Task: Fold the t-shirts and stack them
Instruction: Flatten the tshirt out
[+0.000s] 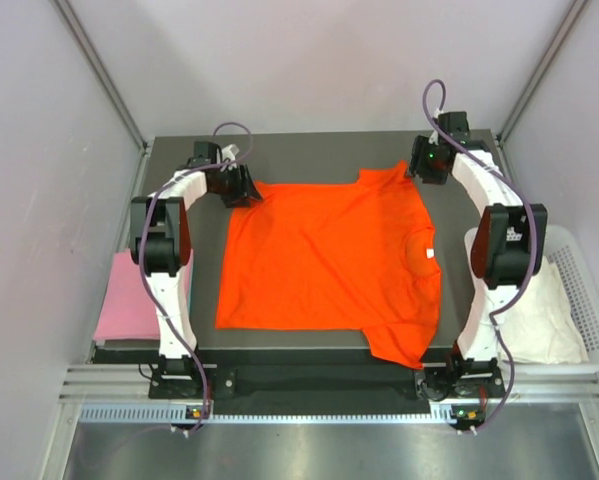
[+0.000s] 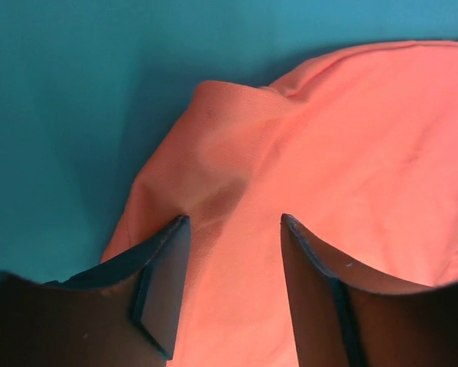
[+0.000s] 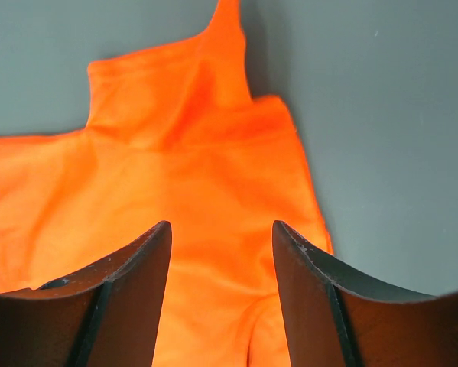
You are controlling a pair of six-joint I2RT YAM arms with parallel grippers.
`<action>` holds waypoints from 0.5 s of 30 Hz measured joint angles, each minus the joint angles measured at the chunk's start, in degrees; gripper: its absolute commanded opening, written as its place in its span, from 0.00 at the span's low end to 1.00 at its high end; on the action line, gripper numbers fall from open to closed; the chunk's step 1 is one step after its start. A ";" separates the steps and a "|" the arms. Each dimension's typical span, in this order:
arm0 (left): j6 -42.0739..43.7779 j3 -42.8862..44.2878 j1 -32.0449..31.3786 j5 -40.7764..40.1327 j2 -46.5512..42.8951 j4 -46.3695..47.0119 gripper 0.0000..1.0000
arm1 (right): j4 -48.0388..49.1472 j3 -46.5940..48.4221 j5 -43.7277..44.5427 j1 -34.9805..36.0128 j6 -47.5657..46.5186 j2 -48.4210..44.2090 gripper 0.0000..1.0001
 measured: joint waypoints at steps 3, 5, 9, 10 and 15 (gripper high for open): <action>0.22 -1.88 -0.31 -1.60 -0.74 1.40 0.64 | 0.26 -3.30 -0.26 0.33 -0.04 -3.06 0.56; 0.17 -5.18 -0.52 -2.99 -2.99 3.87 0.70 | 0.26 -5.07 -0.74 0.33 0.04 -4.63 0.55; 0.42 -7.28 -1.03 -7.96 -6.08 4.96 0.70 | 0.76 -7.52 -1.44 0.52 0.55 -6.01 0.54; 0.46 -7.28 -1.16 -9.29 -6.34 5.40 0.70 | 0.76 -8.22 -1.44 0.74 0.66 -6.29 0.53; 0.63 -7.19 -1.31 -14.14 -6.60 7.76 0.69 | 0.66 -12.09 -1.64 2.75 1.05 -8.59 0.53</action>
